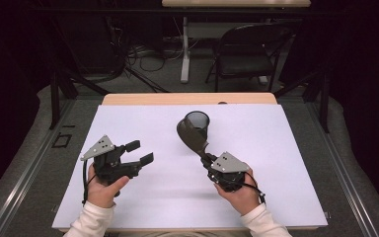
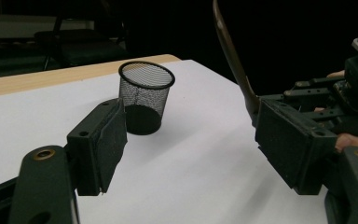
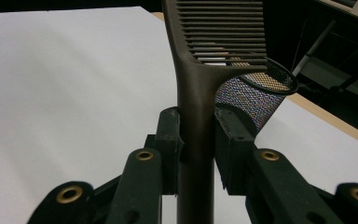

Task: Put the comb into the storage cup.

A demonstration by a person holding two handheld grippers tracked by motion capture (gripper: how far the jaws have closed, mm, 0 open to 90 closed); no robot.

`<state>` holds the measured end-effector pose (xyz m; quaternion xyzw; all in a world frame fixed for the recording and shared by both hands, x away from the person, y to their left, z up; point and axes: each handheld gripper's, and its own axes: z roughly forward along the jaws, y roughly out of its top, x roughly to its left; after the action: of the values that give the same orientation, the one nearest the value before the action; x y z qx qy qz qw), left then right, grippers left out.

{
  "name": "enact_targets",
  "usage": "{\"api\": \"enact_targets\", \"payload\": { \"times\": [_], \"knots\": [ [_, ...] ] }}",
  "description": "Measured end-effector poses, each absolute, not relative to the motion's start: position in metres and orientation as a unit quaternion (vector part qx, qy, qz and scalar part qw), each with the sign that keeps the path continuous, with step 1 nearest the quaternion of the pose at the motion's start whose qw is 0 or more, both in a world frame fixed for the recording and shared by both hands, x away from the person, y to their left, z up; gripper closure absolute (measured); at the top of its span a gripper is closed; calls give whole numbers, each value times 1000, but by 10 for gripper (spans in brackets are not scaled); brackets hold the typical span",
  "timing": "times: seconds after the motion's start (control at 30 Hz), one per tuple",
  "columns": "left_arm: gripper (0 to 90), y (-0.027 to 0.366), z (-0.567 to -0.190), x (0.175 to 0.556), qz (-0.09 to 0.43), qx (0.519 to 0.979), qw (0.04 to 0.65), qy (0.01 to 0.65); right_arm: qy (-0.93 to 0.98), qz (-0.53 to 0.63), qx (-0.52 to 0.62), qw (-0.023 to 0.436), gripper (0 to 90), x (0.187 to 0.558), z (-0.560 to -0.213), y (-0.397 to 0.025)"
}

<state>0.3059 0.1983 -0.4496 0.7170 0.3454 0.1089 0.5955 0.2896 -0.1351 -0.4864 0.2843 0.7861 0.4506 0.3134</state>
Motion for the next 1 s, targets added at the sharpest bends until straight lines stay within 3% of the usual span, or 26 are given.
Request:
{"api": "enact_targets", "payload": {
  "times": [1.0],
  "knots": [
    [352,154,-440,320,62,738,576,346,785,454,268,326,728,284,-488,-130]
  ]
}}
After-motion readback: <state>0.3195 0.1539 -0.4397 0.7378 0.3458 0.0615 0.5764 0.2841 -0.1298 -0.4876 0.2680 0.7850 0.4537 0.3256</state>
